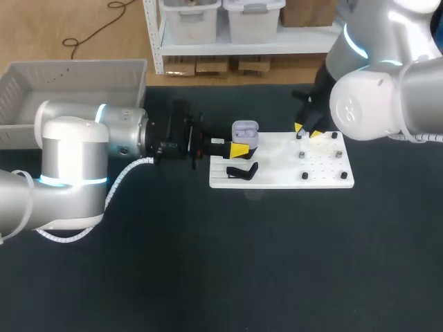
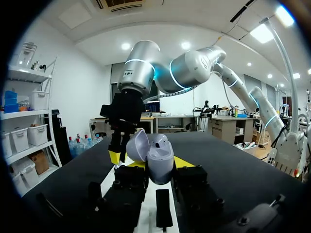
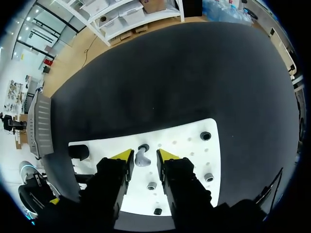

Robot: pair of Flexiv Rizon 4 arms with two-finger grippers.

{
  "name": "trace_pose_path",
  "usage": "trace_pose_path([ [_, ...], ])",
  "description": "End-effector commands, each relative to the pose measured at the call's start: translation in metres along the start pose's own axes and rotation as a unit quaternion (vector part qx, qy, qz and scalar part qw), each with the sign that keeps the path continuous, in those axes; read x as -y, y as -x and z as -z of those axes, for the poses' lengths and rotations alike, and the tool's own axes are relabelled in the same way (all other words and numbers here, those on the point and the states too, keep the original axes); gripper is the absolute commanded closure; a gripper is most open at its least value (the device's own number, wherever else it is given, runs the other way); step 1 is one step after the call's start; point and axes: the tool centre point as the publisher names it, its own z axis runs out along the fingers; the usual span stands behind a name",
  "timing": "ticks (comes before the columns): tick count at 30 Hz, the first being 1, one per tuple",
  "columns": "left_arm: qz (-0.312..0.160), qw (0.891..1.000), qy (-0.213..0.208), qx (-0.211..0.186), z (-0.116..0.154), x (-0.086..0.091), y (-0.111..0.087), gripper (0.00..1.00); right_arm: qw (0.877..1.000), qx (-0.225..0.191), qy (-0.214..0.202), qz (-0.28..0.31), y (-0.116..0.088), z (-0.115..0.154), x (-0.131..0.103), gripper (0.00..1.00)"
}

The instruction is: Pick up each earbud case from the left stands, insert the matching earbuds, close the lid, and place the case in the box.

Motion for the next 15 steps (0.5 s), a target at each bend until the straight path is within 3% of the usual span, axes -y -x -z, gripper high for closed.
trace_pose_path([
  [1, -0.001, 1.0, 0.003, 0.001, 0.0001, 0.0015, -0.0004, 1.0, 1.0, 0.003, 0.002, -0.001, -0.0023, 0.0007, 0.0005, 0.71],
  [15, -0.001, 1.0, 0.003, 0.001, 0.0001, 0.0015, -0.0004, 1.0, 1.0, -0.001, -0.002, -0.002, -0.004, -0.0026, -0.0017, 0.73],
])
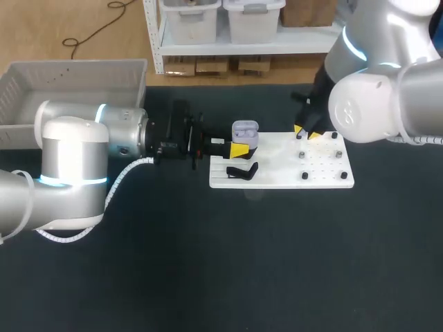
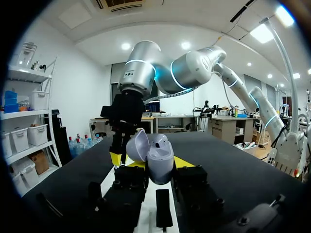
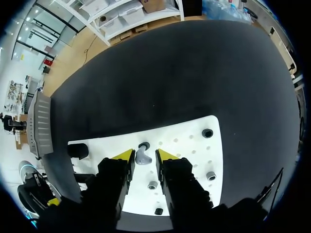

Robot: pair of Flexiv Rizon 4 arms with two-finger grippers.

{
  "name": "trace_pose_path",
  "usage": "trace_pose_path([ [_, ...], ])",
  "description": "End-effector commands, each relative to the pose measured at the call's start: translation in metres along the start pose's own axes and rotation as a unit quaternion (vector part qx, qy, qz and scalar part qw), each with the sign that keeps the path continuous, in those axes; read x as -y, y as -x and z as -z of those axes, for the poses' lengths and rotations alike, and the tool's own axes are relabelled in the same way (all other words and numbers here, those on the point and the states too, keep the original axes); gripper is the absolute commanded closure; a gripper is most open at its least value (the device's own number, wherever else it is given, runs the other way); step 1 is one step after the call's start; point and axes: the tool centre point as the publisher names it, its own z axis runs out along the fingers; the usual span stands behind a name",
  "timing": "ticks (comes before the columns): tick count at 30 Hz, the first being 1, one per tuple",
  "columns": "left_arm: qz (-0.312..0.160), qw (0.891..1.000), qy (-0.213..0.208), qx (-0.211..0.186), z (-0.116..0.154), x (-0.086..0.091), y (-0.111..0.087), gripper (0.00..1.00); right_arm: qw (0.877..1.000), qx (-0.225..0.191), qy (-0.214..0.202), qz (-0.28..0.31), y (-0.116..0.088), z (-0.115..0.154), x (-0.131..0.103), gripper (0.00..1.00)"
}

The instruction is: Pick up each earbud case from the left stands, insert the matching earbuds, close the lid, and place the case in the box.

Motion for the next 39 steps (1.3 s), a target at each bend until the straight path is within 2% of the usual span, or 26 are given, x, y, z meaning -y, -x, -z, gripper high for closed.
trace_pose_path([
  [1, -0.001, 1.0, 0.003, 0.001, 0.0, 0.001, 0.0, 1.0, 1.0, 0.001, -0.002, -0.001, 0.0, 0.0, -0.001, 0.74],
  [8, -0.001, 1.0, 0.003, 0.001, 0.0, 0.001, 0.0, 1.0, 1.0, 0.0, -0.007, -0.001, 0.001, -0.002, 0.0, 0.89],
  [10, -0.001, 1.0, 0.003, 0.001, 0.0, 0.001, 0.0, 1.0, 1.0, -0.001, -0.008, -0.001, 0.001, -0.003, 0.0, 1.0],
  [15, -0.001, 1.0, 0.003, 0.001, 0.0, 0.001, 0.0, 1.0, 1.0, 0.0, -0.01, 0.001, 0.001, 0.001, 0.0, 1.0],
  [20, -0.001, 1.0, 0.003, 0.001, 0.0, 0.001, 0.0, 1.0, 1.0, 0.006, -0.016, 0.007, -0.002, 0.017, -0.002, 1.0],
  [30, -0.001, 1.0, 0.003, 0.001, 0.0, 0.001, 0.0, 1.0, 0.999, 0.022, -0.017, 0.033, -0.015, 0.078, -0.01, 1.0],
  [36, -0.001, 1.0, 0.003, 0.001, 0.0, 0.001, 0.0, 1.0, 0.997, 0.001, -0.022, 0.071, -0.03, 0.113, -0.021, 1.0],
  [39, -0.001, 1.0, 0.003, 0.001, 0.0, 0.001, 0.0, 1.0, 0.995, -0.024, -0.03, 0.095, -0.04, 0.124, -0.029, 1.0],
])
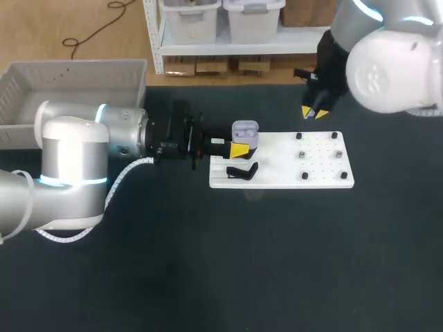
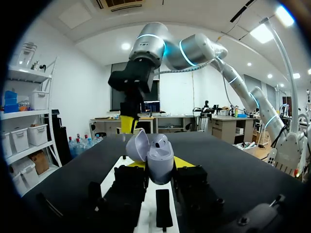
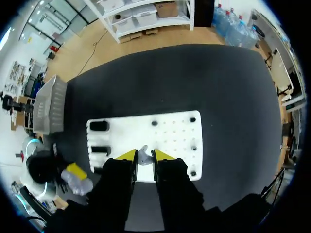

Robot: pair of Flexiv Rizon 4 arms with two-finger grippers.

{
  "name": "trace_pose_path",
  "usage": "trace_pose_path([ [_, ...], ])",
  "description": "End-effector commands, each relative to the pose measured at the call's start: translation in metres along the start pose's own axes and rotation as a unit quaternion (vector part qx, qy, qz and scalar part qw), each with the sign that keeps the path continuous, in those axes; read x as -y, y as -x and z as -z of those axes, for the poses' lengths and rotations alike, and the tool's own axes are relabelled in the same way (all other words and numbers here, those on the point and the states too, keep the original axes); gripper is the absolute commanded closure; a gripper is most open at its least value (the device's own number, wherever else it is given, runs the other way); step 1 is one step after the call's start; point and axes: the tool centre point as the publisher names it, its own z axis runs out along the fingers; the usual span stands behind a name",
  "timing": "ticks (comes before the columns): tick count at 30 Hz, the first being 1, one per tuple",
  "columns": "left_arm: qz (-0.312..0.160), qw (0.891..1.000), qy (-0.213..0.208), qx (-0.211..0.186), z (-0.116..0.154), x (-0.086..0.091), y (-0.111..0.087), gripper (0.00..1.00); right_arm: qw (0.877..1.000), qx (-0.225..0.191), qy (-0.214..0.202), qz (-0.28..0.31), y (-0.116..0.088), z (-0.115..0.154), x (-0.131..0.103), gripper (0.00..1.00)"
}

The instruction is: Pick up each earbud case from the left stands, insert the matching earbuds, close the lid, and place the case in the box.

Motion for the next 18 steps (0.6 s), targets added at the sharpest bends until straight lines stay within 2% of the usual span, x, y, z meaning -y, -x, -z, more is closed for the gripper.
trace_pose_path([
  [1, -0.001, 1.0, 0.003, 0.001, 0.0, 0.001, 0.0, 1.0, 0.999, -0.028, -0.006, 0.02, -0.013, 0.033, -0.012, 1.0],
  [7, -0.001, 1.0, 0.003, 0.001, 0.0, 0.001, 0.0, 1.0, 0.995, -0.081, -0.017, 0.063, -0.031, 0.042, -0.04, 1.0],
  [11, -0.001, 1.0, 0.003, 0.001, 0.0, 0.001, 0.0, 1.0, 0.991, -0.108, -0.008, 0.082, -0.043, 0.045, -0.056, 1.0],
  [18, -0.001, 1.0, 0.003, 0.001, 0.0, 0.001, 0.0, 1.0, 0.991, -0.108, -0.008, 0.084, -0.045, 0.044, -0.058, 1.0],
])
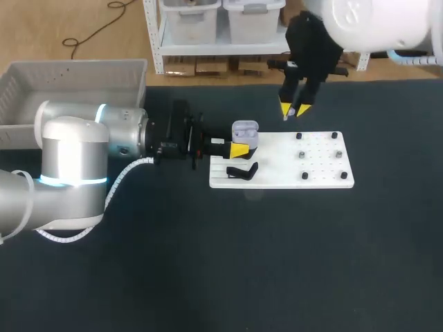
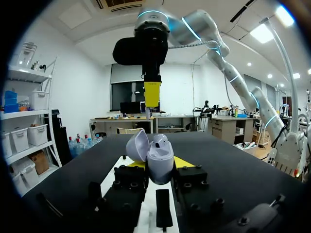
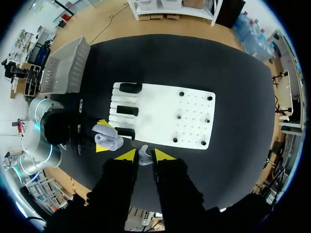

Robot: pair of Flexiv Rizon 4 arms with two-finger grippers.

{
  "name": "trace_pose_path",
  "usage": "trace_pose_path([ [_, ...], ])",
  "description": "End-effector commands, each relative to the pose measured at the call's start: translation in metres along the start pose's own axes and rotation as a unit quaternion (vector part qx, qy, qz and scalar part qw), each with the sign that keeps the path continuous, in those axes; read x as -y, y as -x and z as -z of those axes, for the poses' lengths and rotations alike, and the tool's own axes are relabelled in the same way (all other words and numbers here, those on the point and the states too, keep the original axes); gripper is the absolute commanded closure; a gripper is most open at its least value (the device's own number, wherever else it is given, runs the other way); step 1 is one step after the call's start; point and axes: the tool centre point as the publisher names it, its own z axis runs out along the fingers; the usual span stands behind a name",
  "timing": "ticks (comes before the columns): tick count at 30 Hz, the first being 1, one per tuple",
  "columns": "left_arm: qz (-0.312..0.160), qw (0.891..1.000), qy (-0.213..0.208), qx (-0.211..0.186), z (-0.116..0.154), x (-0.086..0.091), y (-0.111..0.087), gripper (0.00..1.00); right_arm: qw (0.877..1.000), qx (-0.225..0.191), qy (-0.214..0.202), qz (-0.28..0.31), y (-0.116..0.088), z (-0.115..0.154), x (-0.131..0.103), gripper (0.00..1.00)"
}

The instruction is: Pick up each earbud case from the left stands, insert the matching earbuds, close the lid, and place the case in the box.

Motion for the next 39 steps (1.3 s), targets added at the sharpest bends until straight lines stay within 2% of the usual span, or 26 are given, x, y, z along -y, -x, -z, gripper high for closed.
trace_pose_path([
  [1, -0.001, 1.0, 0.003, 0.001, 0.0, 0.001, 0.0, 1.0, 1.0, -0.011, 0.0, 0.0, 0.004, 0.0, -0.001, 1.0],
  [15, -0.001, 1.0, 0.003, 0.001, 0.0, 0.001, 0.0, 1.0, 1.0, -0.011, 0.0, 0.0, 0.004, 0.0, -0.001, 1.0],
  [22, -0.001, 1.0, 0.003, 0.001, 0.0, 0.001, 0.0, 1.0, 0.998, 0.049, -0.025, 0.044, 0.003, 0.037, -0.027, 1.0],
  [29, -0.001, 1.0, 0.003, 0.001, 0.0, 0.001, 0.0, 1.0, 0.995, 0.067, -0.022, 0.069, -0.008, 0.055, -0.048, 1.0],
  [35, -0.001, 1.0, 0.003, 0.001, 0.0, 0.001, 0.0, 1.0, 0.995, 0.059, -0.012, 0.073, -0.021, 0.047, -0.06, 1.0],
  [39, -0.001, 1.0, 0.003, 0.001, 0.0, 0.001, 0.0, 1.0, 0.995, 0.069, -0.013, 0.068, -0.026, 0.038, -0.065, 1.0],
])
